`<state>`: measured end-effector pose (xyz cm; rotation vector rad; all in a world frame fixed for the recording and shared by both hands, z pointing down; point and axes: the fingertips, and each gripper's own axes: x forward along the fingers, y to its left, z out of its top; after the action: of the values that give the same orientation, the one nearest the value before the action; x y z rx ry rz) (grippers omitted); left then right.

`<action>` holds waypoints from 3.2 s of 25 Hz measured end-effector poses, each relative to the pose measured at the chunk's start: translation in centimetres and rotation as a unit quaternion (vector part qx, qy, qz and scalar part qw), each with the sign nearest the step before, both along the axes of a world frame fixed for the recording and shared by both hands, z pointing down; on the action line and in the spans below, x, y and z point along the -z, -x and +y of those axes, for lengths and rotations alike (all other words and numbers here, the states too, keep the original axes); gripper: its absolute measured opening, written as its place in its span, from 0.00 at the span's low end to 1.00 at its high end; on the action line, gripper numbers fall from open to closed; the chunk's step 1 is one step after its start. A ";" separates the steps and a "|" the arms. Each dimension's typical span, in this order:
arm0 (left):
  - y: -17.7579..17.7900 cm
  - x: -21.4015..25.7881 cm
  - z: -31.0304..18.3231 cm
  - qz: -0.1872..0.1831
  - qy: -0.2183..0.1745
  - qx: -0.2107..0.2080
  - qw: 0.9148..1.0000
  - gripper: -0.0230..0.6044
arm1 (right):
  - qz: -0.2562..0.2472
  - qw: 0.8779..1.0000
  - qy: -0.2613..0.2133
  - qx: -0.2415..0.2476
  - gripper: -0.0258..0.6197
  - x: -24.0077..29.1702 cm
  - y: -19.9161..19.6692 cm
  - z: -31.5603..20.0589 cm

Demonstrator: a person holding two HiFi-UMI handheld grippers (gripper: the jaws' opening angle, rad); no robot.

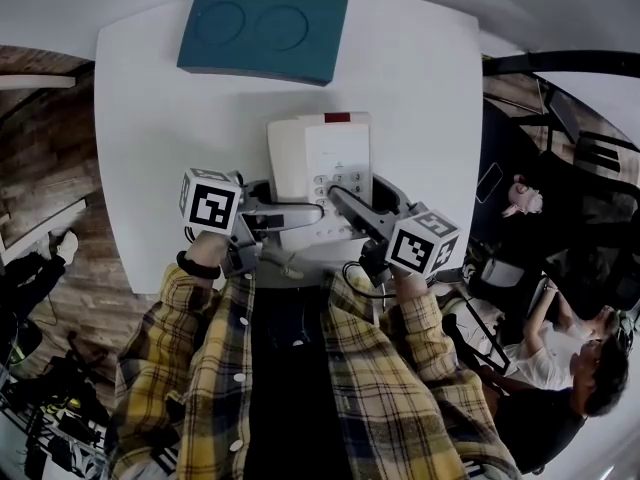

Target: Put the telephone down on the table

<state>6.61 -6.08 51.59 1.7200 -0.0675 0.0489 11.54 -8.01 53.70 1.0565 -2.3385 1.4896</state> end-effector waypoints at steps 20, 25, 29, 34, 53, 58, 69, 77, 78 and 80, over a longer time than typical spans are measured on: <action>1.5 -1.5 -0.3 -0.167 -0.049 -0.035 0.984 0.74 | 0.025 0.999 0.011 0.018 0.50 -1.3 0.9 -0.1; 2.0 -2.2 -1.0 -0.178 -0.026 0.010 0.984 0.74 | 0.039 0.999 0.004 0.023 0.50 -1.5 0.6 -0.1; 2.1 -2.1 -1.1 -0.185 -0.029 0.016 0.982 0.74 | 0.040 0.999 0.004 0.024 0.50 -1.4 0.6 -0.1; 2.0 -2.3 -1.2 -0.205 -0.034 0.022 0.978 0.74 | 0.048 0.999 0.001 0.022 0.50 -1.4 0.3 -0.1; 2.2 -2.8 -1.3 -0.276 -0.049 0.040 0.959 0.74 | 0.066 0.998 -0.001 0.021 0.50 -1.4 0.3 -0.1; 2.1 -3.1 -1.2 -0.295 -0.053 0.043 0.953 0.74 | 0.071 0.997 -0.002 0.021 0.50 -1.4 0.2 -0.1; 2.3 -3.3 -1.2 -0.311 -0.055 0.044 0.948 0.74 | 0.082 0.996 -0.006 0.025 0.50 -1.4 0.2 -0.2; 2.4 -3.5 -1.1 -0.317 -0.058 0.053 0.945 0.74 | 0.087 0.996 -0.007 0.023 0.50 -1.6 0.2 0.0; 2.5 -3.5 -1.1 -0.317 -0.058 0.055 0.945 0.74 | 0.088 0.996 -0.007 0.023 0.50 -1.6 0.3 -0.1; 2.5 -3.5 -1.1 -0.320 -0.059 0.056 0.944 0.74 | 0.089 0.996 -0.007 0.024 0.50 -1.6 0.3 -0.1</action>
<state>4.07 -7.18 55.12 1.7552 -0.6605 0.5287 11.21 -8.09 55.33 1.0817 -2.2386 1.3065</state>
